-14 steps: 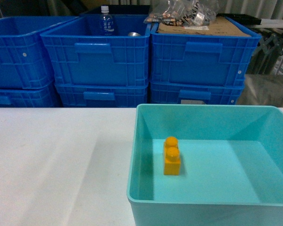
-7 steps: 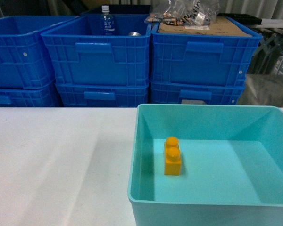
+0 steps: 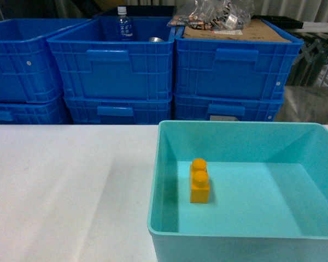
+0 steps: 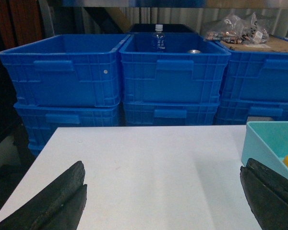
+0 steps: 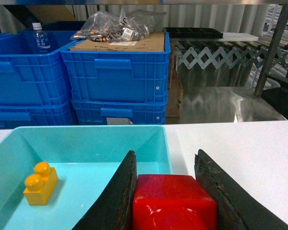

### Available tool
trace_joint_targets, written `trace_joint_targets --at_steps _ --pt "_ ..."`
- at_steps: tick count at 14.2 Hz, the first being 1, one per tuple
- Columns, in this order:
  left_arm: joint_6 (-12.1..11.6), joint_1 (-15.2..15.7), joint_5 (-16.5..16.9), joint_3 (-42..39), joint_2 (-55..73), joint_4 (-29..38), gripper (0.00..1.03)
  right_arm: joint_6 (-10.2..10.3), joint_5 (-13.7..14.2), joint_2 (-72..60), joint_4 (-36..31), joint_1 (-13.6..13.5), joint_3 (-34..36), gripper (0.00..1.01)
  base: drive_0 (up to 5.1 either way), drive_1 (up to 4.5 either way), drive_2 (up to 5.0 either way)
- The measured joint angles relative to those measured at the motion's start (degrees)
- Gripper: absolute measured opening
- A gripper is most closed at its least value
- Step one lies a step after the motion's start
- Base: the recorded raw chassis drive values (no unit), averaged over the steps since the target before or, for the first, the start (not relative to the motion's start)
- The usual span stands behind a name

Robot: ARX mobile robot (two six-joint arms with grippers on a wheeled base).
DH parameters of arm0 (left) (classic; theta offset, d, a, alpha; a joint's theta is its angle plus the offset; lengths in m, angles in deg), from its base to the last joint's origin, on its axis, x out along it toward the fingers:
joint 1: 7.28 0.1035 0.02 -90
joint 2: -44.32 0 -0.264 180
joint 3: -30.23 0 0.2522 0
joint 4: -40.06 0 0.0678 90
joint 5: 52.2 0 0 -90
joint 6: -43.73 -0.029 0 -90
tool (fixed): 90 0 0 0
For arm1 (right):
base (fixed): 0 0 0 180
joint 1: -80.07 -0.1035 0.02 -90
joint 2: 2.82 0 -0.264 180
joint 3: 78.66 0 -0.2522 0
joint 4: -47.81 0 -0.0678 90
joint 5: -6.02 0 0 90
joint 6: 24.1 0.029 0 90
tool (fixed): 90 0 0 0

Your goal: Pick red block from blue box to shelf

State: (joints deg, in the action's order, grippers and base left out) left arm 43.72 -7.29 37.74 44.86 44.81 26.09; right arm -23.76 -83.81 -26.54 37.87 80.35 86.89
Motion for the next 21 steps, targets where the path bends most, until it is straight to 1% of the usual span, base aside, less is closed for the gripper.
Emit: trace_joint_targets --at_steps 2,5,6,8,18,21 --pt "0.0 0.0 0.0 0.0 0.0 0.0 0.98 0.0 0.0 3.9 3.9 0.0 0.0 0.29 0.0 0.00 0.0" --pt "0.0 0.0 0.0 0.0 0.0 0.0 0.98 0.0 0.0 13.7 13.5 0.0 0.0 0.29 0.0 0.00 0.0" --pt "0.0 0.0 0.0 0.0 0.0 0.0 0.98 0.0 -0.2 23.5 22.8 0.0 -0.1 0.29 0.0 0.00 0.0" --pt "0.0 0.0 0.0 0.0 0.0 0.0 0.98 0.0 -0.2 23.5 24.0 0.0 0.0 0.29 0.0 0.00 0.0" --pt "0.0 0.0 0.0 0.0 0.0 0.0 0.98 0.0 -0.2 23.5 24.0 0.0 0.0 0.29 0.0 0.00 0.0" --pt "0.0 0.1 -0.1 0.0 0.0 0.0 0.98 0.0 -0.2 23.5 24.0 -0.3 0.0 0.29 -1.3 -1.32 -1.3"
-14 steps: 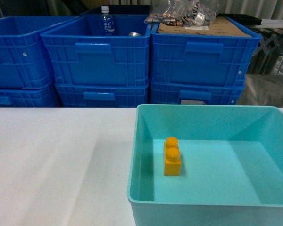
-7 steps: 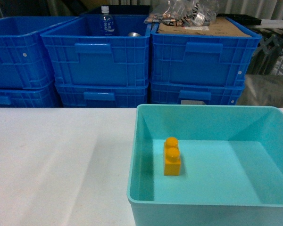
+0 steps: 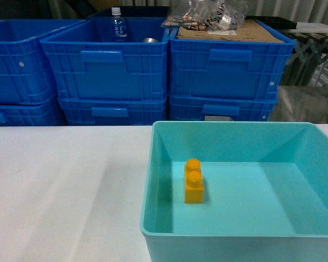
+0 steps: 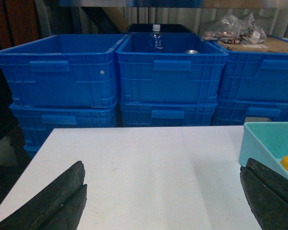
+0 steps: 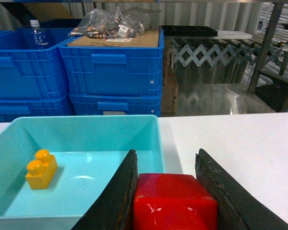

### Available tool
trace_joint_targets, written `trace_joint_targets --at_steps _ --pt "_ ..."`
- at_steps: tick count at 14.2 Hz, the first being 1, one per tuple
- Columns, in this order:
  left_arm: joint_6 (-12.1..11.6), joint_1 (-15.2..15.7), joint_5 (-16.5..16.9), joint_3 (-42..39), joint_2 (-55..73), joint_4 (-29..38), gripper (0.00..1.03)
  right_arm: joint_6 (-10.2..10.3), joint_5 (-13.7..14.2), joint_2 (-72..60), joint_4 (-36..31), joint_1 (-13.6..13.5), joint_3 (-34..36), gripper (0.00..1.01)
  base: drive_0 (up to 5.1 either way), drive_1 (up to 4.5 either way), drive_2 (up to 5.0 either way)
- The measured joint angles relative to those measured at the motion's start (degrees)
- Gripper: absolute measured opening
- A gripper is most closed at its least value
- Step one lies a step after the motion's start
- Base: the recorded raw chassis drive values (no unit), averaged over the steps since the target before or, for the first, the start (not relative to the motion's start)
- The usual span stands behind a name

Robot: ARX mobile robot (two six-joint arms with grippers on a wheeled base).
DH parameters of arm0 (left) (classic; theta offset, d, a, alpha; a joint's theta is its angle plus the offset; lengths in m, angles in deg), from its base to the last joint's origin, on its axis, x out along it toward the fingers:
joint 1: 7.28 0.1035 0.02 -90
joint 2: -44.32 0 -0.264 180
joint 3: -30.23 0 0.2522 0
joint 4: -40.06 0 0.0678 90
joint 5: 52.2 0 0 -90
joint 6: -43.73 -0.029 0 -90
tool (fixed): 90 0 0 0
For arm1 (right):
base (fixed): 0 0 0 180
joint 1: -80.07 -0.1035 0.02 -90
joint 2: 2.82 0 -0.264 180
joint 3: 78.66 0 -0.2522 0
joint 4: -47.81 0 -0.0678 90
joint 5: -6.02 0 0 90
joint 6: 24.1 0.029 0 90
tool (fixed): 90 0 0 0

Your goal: Pick red block from blue box to shelf

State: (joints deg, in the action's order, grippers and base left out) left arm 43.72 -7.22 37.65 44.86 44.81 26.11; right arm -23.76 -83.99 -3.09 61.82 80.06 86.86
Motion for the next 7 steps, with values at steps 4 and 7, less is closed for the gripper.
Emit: trace_joint_targets --at_steps 4,7 --pt "0.0 -0.1 0.1 0.0 0.0 0.0 0.98 0.0 0.0 0.0 0.0 0.0 0.0 0.29 -1.7 -1.66 -1.7" --pt "0.0 -0.1 0.1 0.0 0.0 0.0 0.98 0.0 0.0 0.0 0.0 0.0 0.0 0.29 -1.7 -1.66 -1.7"
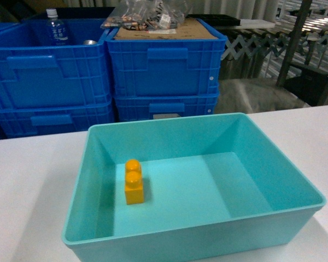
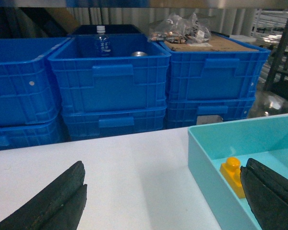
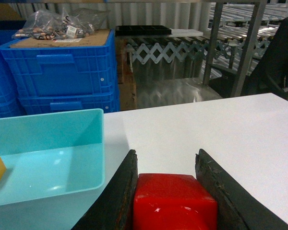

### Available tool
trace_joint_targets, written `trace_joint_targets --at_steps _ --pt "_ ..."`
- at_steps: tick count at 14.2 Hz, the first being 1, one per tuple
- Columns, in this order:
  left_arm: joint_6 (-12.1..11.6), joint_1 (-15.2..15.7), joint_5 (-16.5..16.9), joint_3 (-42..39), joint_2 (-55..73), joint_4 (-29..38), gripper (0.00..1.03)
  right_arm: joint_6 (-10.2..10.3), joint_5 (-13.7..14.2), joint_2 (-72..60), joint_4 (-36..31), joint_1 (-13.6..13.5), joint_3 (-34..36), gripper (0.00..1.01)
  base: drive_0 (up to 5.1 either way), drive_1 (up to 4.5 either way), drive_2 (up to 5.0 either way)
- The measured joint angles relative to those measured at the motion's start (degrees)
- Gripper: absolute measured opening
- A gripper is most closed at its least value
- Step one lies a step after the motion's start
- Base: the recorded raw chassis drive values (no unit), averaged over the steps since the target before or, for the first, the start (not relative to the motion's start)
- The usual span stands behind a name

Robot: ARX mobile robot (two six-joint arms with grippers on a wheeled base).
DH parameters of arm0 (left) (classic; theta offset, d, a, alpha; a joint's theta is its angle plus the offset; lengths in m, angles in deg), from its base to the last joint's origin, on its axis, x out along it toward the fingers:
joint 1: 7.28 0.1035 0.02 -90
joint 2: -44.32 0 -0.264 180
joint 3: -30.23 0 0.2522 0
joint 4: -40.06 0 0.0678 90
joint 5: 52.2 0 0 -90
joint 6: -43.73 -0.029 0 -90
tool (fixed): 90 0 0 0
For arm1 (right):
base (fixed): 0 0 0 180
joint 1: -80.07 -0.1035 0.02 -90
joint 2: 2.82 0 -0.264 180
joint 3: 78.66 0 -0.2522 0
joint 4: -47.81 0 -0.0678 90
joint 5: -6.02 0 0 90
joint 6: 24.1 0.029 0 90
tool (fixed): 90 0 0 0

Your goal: Pick red block from blue box to shelf

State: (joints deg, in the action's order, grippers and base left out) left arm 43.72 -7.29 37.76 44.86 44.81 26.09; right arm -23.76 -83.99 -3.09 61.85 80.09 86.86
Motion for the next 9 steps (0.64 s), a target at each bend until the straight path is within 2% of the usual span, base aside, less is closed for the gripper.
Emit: trace_joint_targets --at_steps 9 --pt "0.0 0.0 0.0 0.0 0.0 0.0 0.98 0.0 0.0 0.0 0.0 0.0 0.0 0.29 -1.6 -1.65 -1.6"
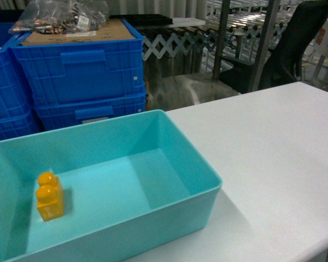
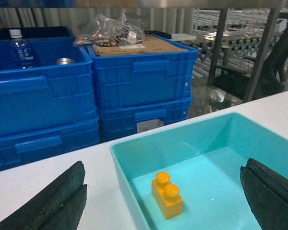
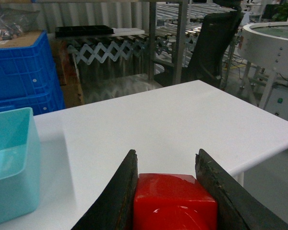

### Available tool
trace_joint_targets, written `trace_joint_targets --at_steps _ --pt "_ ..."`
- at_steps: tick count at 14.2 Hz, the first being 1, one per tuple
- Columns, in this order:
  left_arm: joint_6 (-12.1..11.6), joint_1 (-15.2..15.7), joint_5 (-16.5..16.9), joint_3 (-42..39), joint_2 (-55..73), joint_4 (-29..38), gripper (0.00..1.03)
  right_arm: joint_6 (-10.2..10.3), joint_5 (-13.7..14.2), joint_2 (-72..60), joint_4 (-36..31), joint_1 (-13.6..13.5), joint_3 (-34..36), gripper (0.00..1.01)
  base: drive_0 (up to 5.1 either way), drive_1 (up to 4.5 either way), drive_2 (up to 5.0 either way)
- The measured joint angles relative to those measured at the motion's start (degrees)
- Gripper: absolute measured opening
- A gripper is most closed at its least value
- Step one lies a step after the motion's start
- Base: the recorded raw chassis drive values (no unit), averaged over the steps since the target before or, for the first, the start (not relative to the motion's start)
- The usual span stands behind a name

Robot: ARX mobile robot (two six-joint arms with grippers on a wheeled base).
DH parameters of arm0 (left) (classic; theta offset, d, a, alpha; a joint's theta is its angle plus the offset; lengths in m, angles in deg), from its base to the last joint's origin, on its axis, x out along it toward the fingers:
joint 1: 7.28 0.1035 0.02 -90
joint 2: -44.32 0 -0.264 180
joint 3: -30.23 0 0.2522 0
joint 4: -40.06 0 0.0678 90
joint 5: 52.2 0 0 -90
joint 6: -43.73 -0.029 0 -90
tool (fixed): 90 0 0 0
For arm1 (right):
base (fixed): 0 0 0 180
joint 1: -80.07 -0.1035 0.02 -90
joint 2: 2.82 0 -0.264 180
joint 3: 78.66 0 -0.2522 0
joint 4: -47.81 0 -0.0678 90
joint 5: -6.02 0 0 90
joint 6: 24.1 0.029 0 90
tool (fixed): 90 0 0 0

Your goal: Pick red block from blue box to shelf

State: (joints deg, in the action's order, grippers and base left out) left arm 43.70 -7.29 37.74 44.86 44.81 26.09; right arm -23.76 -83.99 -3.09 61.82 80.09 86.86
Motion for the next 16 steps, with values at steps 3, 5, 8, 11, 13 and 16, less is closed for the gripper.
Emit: trace_joint_targets --at_steps 3,5,8,11,13,16 --pt "0.0 0.0 0.0 0.0 0.0 0.0 0.98 0.0 0.0 0.0 0.0 0.0 0.0 0.29 -1.6 -1.62 -1.6" --pt "0.0 0.0 0.0 0.0 0.0 0.0 0.98 0.0 0.0 0.0 0.0 0.0 0.0 0.29 -1.6 -1.65 -1.6" --pt "0.0 0.0 0.0 0.0 0.0 0.0 0.98 0.0 0.0 0.0 0.0 0.0 0.0 0.29 -1.7 -1.66 -1.7" --pt "0.0 0.0 0.0 0.0 0.0 0.0 0.98 0.0 0.0 0.0 0.0 0.0 0.0 0.29 -1.5 -1.53 -1.5" --pt "0.0 0.0 0.0 0.0 0.0 0.0 0.98 0.0 0.0 0.0 0.0 0.0 0.0 0.29 -1.7 -1.68 -1.7" --pt "0.0 0.0 0.0 0.0 0.0 0.0 0.98 0.0 0.0 0.0 0.0 0.0 0.0 0.29 -1.6 -1.59 -1.6"
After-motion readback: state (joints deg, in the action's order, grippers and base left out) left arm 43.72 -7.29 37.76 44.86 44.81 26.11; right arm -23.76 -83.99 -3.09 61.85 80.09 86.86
